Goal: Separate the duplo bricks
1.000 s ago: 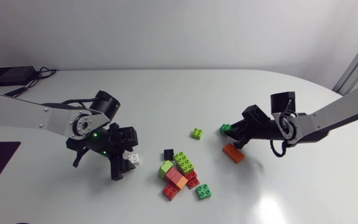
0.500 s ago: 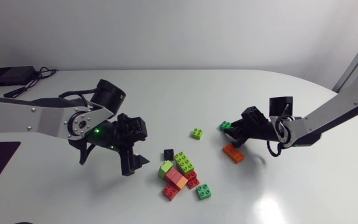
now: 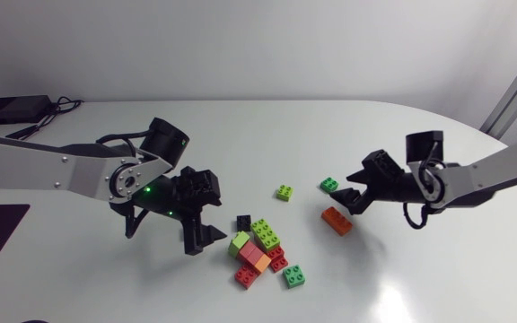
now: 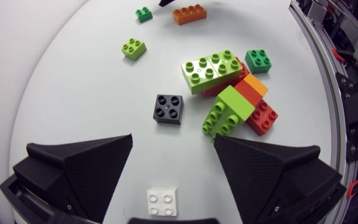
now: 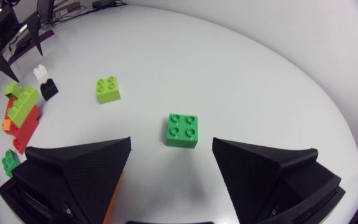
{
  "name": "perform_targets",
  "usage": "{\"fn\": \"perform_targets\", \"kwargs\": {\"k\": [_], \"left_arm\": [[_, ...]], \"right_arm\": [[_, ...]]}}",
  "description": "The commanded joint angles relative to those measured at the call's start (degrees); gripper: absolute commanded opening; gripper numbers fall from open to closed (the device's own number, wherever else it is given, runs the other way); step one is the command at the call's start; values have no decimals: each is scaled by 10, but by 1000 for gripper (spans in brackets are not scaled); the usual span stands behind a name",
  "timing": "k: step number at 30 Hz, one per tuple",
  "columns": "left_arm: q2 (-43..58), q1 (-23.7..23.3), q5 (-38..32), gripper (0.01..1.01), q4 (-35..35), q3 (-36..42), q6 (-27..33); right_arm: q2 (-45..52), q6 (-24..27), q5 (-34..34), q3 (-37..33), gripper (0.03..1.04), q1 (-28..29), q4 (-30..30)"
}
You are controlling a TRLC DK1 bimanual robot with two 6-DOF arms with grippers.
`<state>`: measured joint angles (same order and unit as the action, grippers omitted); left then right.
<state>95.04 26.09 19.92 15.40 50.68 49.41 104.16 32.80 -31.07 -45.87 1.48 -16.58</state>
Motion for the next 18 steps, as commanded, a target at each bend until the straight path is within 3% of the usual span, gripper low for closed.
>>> {"fn": "perform_targets", "kwargs": {"k": [1,9,18], "left_arm": [[6,5,20,915,-3,-5,-4],[5,4,87,916,-5,-22,32],[3,5,105,915,-5,-36,96]], "right_arm": [[-75,0,-2,10,984,-6,36],[-226,13,-15,31,985,-47,182],[-284,18,-12,49,985,-96,251]]}}
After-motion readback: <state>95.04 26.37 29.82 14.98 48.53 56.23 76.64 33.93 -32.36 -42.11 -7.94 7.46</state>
